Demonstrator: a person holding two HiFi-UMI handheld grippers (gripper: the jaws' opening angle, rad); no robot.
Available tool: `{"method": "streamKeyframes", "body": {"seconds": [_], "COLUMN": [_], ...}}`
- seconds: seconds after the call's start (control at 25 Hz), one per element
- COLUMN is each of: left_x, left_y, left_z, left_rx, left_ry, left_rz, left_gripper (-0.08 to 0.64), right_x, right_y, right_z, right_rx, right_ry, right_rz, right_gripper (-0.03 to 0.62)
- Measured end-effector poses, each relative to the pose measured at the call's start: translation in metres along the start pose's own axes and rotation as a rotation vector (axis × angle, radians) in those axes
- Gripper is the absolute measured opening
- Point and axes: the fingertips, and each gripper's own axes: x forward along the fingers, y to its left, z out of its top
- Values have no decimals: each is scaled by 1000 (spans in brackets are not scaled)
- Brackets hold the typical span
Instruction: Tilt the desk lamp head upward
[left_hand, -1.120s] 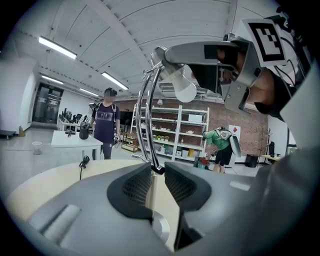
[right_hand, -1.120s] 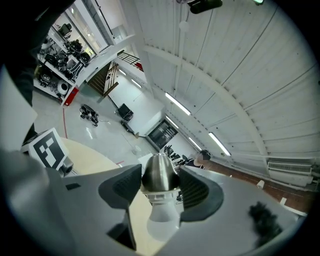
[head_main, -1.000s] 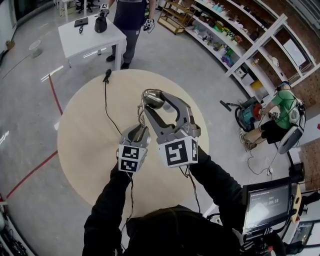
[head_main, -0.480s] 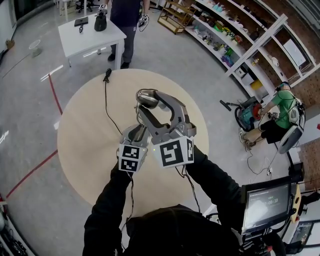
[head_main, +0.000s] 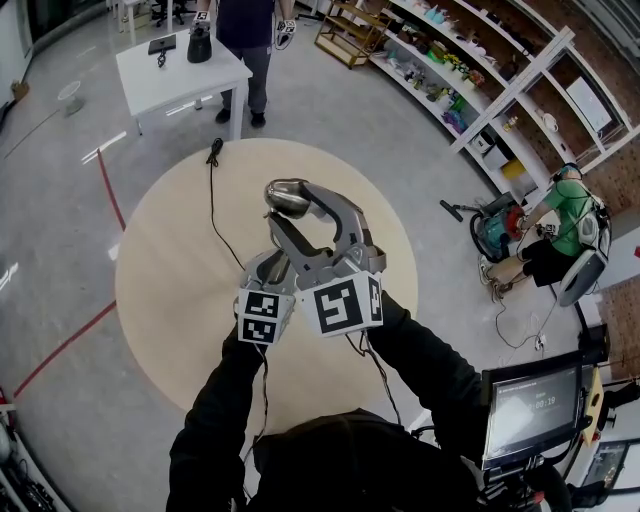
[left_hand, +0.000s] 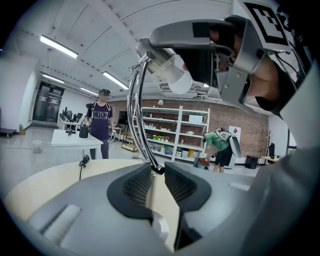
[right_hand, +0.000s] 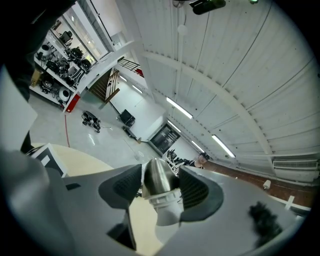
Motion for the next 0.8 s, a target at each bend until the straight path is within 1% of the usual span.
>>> {"method": "streamKeyframes", "body": {"seconds": [0.24,0.32,0.48,0.56,0.64,0.8], "left_x": [-1,-2,-4,-7,-10,-20], "left_y": [-1,0,2,2,5,14], "left_z": [-1,-1,-2,-3,-4,-8], "left_rx": [15,23,13,9,7,-17], "left_ry": [11,3,8,13,17,20], "left_rz": [-2,-2,-6,-4,5,23], "left_gripper": [89,89,91,95,95,95], "right_x": [0,0,-3,-8,-13,-18], "right_y": [1,1,-3,-6,-9,-12], "right_z": [0,1,6,8,7,-1], "right_rx": [3,22,94,129,170,306], "right_ry": [-5,-16,-67,-98,-107,-99], "right_rz": [6,15,22,2,-16,-19], "right_gripper": [249,249,249,249,249,249]}}
